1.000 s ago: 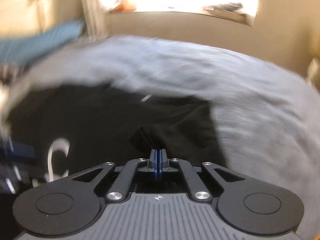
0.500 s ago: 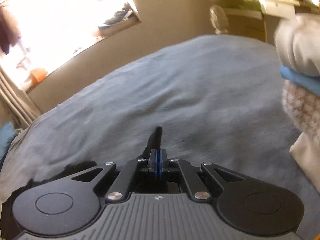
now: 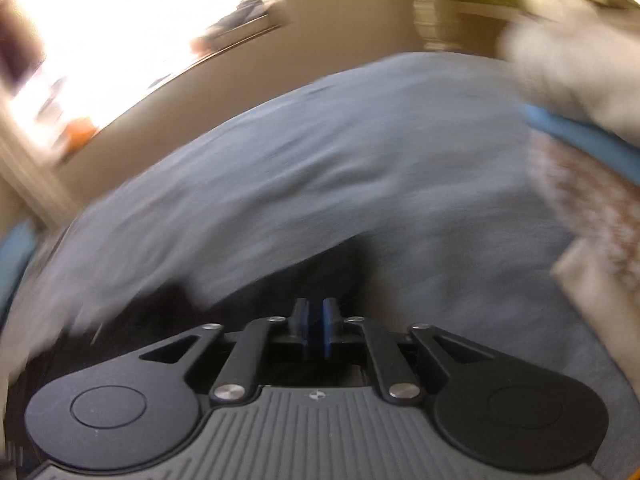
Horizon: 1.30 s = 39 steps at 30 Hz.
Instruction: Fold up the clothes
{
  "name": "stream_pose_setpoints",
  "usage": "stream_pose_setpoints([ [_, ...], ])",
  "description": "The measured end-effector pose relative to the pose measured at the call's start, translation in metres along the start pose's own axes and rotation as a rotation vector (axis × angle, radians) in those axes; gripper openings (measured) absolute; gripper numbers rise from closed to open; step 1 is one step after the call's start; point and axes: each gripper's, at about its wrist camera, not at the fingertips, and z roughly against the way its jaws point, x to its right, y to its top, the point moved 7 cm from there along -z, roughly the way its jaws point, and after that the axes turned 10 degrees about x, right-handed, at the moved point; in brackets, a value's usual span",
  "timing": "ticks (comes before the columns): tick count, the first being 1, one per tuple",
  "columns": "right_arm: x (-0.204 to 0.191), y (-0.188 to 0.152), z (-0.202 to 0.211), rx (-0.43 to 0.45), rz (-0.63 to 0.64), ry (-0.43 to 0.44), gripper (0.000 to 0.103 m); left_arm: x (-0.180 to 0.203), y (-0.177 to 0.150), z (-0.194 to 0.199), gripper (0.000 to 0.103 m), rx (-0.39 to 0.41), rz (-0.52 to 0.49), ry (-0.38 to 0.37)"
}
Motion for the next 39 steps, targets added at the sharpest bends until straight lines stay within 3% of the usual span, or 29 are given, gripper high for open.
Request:
stream_pose_setpoints([
  [3, -0.034, -0.016, -0.002, -0.045, 0.176, 0.017, 0.027, 0.000, 0.000, 0.000, 0.040, 0.006, 0.009, 0.000],
  [5, -0.040, -0.026, -0.012, -0.085, 0.249, -0.028, 0.028, 0.000, -0.001, 0.001, 0.040, 0.008, 0.011, 0.000],
  [8, -0.032, -0.036, -0.027, -0.121, 0.281, -0.101, 0.027, -0.001, -0.001, 0.001, 0.040, 0.009, 0.024, 0.000],
  [9, -0.027, -0.039, -0.030, -0.126, 0.280, -0.119, 0.020, -0.002, -0.001, 0.002, 0.040, 0.009, 0.029, 0.000],
  [10, -0.021, -0.037, -0.027, -0.112, 0.221, -0.116, 0.009, -0.003, -0.001, 0.002, 0.040, 0.010, 0.032, 0.001],
  [12, -0.007, -0.032, -0.018, -0.076, 0.085, -0.102, 0.002, -0.005, -0.001, 0.003, 0.040, 0.011, 0.042, 0.002],
  [16, 0.025, -0.029, 0.018, 0.040, -0.185, -0.103, 0.001, -0.006, -0.002, 0.004, 0.040, 0.012, 0.047, 0.001],
  [21, 0.072, -0.052, 0.042, 0.140, -0.557, -0.158, 0.001, -0.005, -0.002, 0.004, 0.040, 0.011, 0.039, 0.006],
  [24, 0.091, -0.074, 0.050, 0.178, -0.701, -0.197, 0.001, -0.005, -0.002, 0.004, 0.040, 0.010, 0.035, 0.010],
  [28, 0.104, -0.090, 0.061, 0.200, -0.800, -0.231, 0.003, -0.006, -0.001, 0.003, 0.040, 0.003, 0.037, 0.012],
  [30, 0.112, -0.088, 0.069, 0.222, -0.783, -0.279, 0.005, -0.006, 0.000, 0.002, 0.040, 0.000, 0.036, 0.014],
  [33, 0.114, -0.071, 0.076, 0.234, -0.619, -0.332, 0.014, -0.006, 0.004, 0.001, 0.040, 0.004, 0.037, 0.017],
  [36, 0.090, -0.044, 0.063, 0.202, -0.424, -0.272, 0.016, -0.003, 0.012, -0.001, 0.040, 0.018, 0.031, 0.011],
  [39, 0.062, -0.010, 0.027, 0.142, -0.259, -0.185, 0.026, 0.007, 0.026, -0.008, 0.040, 0.038, 0.012, 0.000],
])
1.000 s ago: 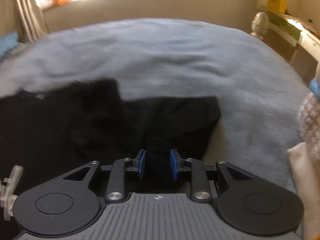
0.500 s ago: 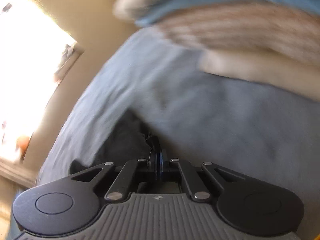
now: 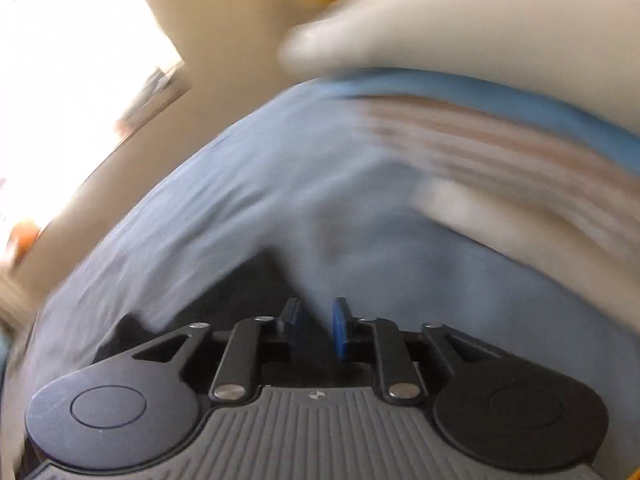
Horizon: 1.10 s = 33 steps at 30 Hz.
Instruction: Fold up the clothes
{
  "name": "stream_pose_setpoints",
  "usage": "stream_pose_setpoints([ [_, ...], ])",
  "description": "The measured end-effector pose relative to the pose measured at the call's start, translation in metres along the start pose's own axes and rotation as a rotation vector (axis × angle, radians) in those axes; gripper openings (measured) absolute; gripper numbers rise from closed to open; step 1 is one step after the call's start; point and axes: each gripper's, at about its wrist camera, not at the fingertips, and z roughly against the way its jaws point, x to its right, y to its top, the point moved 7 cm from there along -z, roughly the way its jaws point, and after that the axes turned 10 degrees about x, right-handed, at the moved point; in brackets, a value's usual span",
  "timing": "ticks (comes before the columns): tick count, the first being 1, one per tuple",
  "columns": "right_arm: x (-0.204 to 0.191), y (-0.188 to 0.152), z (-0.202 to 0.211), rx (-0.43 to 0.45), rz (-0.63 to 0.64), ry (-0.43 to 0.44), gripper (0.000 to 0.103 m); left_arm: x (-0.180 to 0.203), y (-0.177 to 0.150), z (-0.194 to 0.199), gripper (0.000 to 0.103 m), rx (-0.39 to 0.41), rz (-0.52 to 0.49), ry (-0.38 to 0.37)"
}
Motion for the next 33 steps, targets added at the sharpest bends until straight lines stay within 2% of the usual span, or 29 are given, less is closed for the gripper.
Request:
stream_pose_setpoints([
  [3, -0.020, 0.019, -0.040, -0.028, 0.084, 0.008, 0.026, 0.017, 0.021, -0.011, 0.040, 0.044, -0.013, -0.021],
  [8, -0.010, 0.031, -0.093, -0.104, 0.010, 0.004, 0.026, 0.050, 0.064, -0.048, 0.040, 0.117, 0.011, -0.065],
  [12, -0.005, 0.022, -0.105, -0.189, -0.039, 0.026, 0.027, 0.076, 0.092, -0.082, 0.040, 0.147, 0.000, -0.103],
  [17, -0.002, 0.023, -0.110, -0.208, -0.044, 0.048, 0.027, 0.089, 0.104, -0.114, 0.040, 0.126, -0.007, -0.100],
  [22, -0.004, 0.026, -0.109, -0.231, -0.040, 0.067, 0.027, 0.087, 0.098, -0.129, 0.040, 0.078, -0.009, -0.070],
  [25, -0.005, 0.027, -0.110, -0.237, -0.052, 0.088, 0.027, 0.084, 0.093, -0.135, 0.040, 0.073, -0.003, -0.067],
  [27, -0.011, 0.022, -0.112, -0.256, -0.018, 0.103, 0.027, 0.084, 0.093, -0.136, 0.040, 0.080, -0.004, -0.066],
  [29, -0.019, 0.019, -0.112, -0.238, 0.063, 0.107, 0.014, 0.084, 0.095, -0.138, 0.040, 0.085, 0.004, -0.062],
  [30, -0.023, 0.019, -0.110, -0.219, 0.101, 0.109, 0.002, 0.084, 0.095, -0.138, 0.040, 0.087, 0.013, -0.058],
  [31, -0.027, 0.018, -0.108, -0.201, 0.139, 0.110, 0.002, 0.083, 0.096, -0.138, 0.040, 0.088, 0.024, -0.054],
  [33, -0.026, 0.027, -0.099, -0.104, 0.145, 0.086, 0.001, 0.082, 0.096, -0.139, 0.040, 0.090, 0.040, -0.048],
])
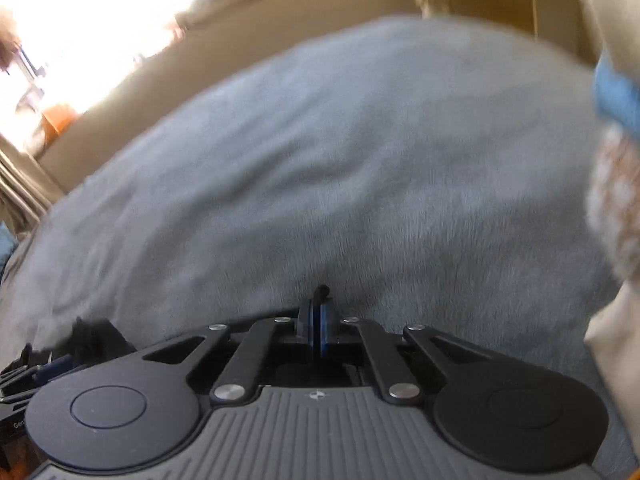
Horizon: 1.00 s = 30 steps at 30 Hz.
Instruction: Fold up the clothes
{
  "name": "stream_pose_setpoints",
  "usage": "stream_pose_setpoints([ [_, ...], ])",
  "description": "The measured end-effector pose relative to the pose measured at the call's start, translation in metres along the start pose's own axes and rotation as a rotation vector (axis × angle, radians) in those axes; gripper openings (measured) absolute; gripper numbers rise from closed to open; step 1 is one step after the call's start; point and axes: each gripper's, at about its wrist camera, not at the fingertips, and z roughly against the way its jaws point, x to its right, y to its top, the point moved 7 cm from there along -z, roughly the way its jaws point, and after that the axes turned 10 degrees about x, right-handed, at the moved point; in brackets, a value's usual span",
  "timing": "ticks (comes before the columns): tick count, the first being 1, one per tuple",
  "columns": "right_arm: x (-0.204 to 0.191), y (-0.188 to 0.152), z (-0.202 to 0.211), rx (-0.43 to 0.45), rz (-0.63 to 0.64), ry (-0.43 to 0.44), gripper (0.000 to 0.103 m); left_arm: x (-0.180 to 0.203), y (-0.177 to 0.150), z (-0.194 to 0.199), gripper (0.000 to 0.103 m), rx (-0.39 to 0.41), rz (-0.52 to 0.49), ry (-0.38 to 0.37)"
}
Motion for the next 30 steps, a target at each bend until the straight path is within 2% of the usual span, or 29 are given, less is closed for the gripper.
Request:
stream_pose_setpoints([
  [1, 0.001, 0.004, 0.006, 0.050, 0.002, -0.017, 0.001, 0.000, 0.000, 0.000, 0.040, 0.002, 0.002, 0.002],
  [4, 0.016, 0.006, 0.013, 0.117, -0.028, -0.099, 0.001, -0.001, -0.001, 0.000, 0.040, 0.008, 0.001, 0.007],
  [9, 0.045, -0.006, 0.012, 0.128, -0.104, -0.194, 0.001, -0.004, -0.001, 0.000, 0.040, 0.015, 0.024, 0.015],
  [12, 0.049, -0.009, 0.013, 0.127, -0.105, -0.219, 0.001, -0.005, -0.001, -0.001, 0.040, 0.020, 0.034, 0.015],
  [15, 0.049, -0.006, 0.015, 0.130, -0.090, -0.234, 0.007, -0.007, 0.000, 0.001, 0.040, 0.027, 0.046, 0.005],
  [17, 0.042, 0.000, 0.024, 0.169, -0.048, -0.264, 0.014, -0.009, 0.001, 0.003, 0.040, 0.032, 0.065, 0.000],
  [19, 0.030, 0.010, 0.036, 0.250, 0.005, -0.281, 0.017, -0.013, 0.004, 0.006, 0.040, 0.047, 0.094, 0.003],
  [20, 0.018, 0.014, 0.045, 0.296, 0.036, -0.266, 0.017, -0.016, 0.005, 0.008, 0.040, 0.059, 0.110, 0.006],
  [22, -0.019, 0.016, 0.050, 0.297, 0.126, -0.159, 0.017, -0.021, 0.007, 0.008, 0.040, 0.075, 0.129, 0.019],
  [24, -0.064, 0.006, 0.042, 0.182, 0.191, 0.031, 0.017, -0.025, 0.009, 0.003, 0.040, 0.068, 0.128, 0.037],
  [26, -0.108, -0.013, 0.027, 0.005, 0.200, 0.238, 0.016, -0.028, 0.010, -0.002, 0.040, 0.065, 0.124, 0.055],
  [27, -0.128, -0.023, 0.020, -0.065, 0.205, 0.309, 0.017, -0.029, 0.009, -0.004, 0.040, 0.065, 0.117, 0.065],
  [28, -0.144, -0.031, 0.012, -0.108, 0.225, 0.349, 0.016, -0.031, 0.009, -0.005, 0.040, 0.065, 0.112, 0.074],
  [30, -0.164, -0.047, -0.009, -0.180, 0.279, 0.374, 0.016, -0.033, 0.009, -0.008, 0.040, 0.067, 0.103, 0.093],
])
